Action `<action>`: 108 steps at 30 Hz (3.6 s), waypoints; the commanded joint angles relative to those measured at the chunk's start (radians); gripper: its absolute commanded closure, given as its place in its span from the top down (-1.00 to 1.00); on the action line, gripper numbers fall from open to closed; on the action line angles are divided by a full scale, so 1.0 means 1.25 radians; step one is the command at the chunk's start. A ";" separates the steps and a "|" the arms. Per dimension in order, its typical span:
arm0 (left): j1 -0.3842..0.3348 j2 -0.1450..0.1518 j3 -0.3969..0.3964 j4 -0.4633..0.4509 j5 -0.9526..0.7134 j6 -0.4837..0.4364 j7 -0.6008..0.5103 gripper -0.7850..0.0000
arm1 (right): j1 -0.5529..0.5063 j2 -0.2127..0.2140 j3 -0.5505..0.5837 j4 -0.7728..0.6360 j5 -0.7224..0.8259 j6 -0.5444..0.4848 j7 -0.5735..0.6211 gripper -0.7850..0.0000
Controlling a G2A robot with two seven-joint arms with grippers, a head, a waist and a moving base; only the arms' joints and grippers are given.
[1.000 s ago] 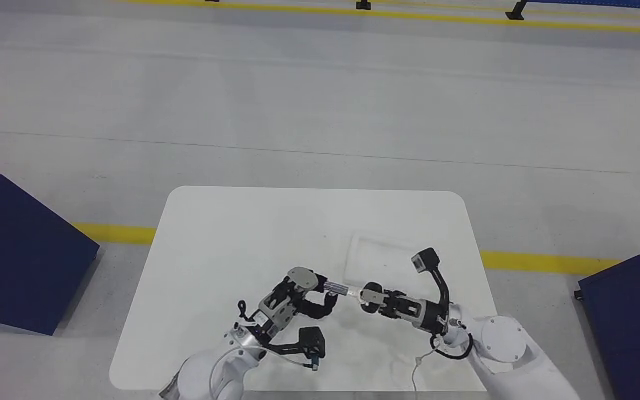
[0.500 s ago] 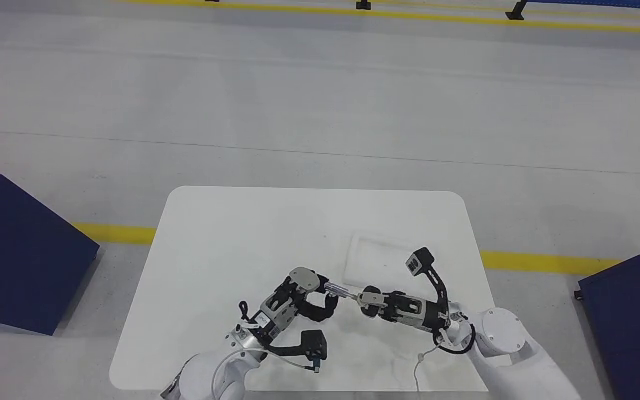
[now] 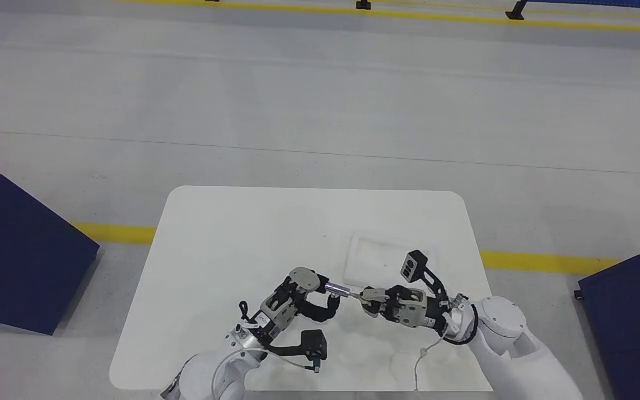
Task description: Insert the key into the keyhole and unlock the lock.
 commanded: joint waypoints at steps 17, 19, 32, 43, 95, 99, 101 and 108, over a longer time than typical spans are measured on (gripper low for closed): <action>0.000 0.000 0.000 0.000 0.000 0.000 0.000 -1.00 | 0.032 -0.005 -0.014 0.036 0.134 0.232 0.002 -1.00; 0.000 0.000 0.000 0.000 0.000 0.000 0.000 -1.00 | 0.032 -0.005 -0.014 0.036 0.134 0.232 0.002 -1.00; 0.000 0.000 0.000 0.000 0.000 0.000 0.000 -1.00 | 0.032 -0.010 -0.016 0.047 0.254 0.375 -0.049 -1.00; 0.000 0.000 0.000 0.000 0.000 0.000 0.000 -1.00 | 0.046 -0.013 -0.024 0.064 0.338 0.492 -0.105 -1.00; 0.000 0.000 0.000 0.000 0.000 0.000 0.000 -1.00 | 0.010 0.002 0.035 0.027 0.276 0.333 -0.121 1.00; 0.000 0.000 0.000 0.000 0.000 0.000 0.000 -1.00 | -0.033 0.011 0.080 0.009 0.196 0.202 -0.058 1.00; 0.000 0.000 0.000 0.000 0.000 0.000 0.000 -1.00 | -0.059 0.015 0.098 0.000 0.155 0.133 -0.035 1.00; 0.000 0.000 0.000 0.000 0.000 0.000 0.000 -1.00 | -0.114 0.020 0.139 -0.022 0.069 -0.034 -0.009 1.00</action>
